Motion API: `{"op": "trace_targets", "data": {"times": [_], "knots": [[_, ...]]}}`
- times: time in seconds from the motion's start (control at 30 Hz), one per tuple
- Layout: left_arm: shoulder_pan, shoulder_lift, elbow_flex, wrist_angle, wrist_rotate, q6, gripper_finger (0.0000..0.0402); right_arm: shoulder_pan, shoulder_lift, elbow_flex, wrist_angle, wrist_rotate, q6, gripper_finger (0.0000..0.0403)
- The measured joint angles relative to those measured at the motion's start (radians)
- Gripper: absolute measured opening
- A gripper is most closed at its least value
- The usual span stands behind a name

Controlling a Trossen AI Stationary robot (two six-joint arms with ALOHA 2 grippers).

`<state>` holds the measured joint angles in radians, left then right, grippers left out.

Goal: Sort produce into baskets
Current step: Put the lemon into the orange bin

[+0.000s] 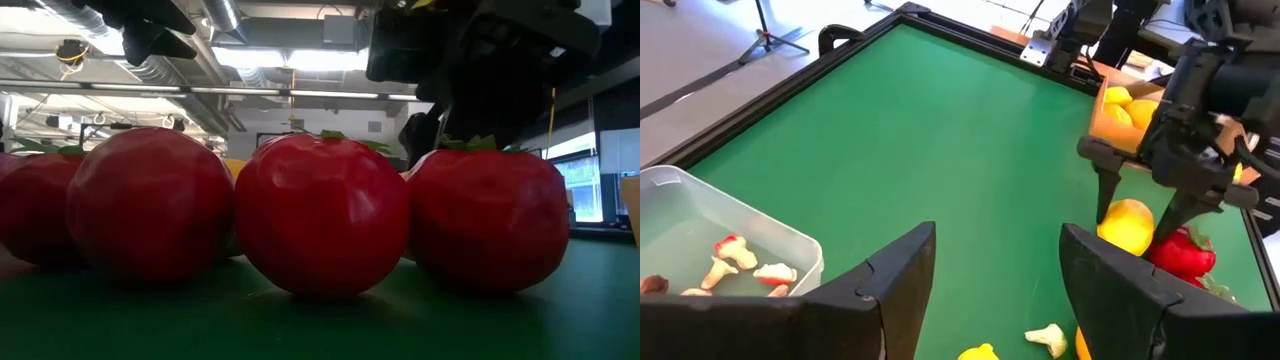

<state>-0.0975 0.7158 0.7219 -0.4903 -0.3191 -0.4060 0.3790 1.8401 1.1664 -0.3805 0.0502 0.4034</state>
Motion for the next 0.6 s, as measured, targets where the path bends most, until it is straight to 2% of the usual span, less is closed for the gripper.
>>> {"op": "trace_targets", "data": {"times": [0.43,0.6], "knots": [[0.000,0.000,0.000,0.000,0.000,-0.007,0.0209,0.000,0.009,-0.002,-0.009,0.044,-0.029,0.0328],[0.000,0.000,0.000,0.000,0.000,-0.007,0.0209,0.000,0.006,-0.026,0.001,0.045,-0.035,0.0299]]}}
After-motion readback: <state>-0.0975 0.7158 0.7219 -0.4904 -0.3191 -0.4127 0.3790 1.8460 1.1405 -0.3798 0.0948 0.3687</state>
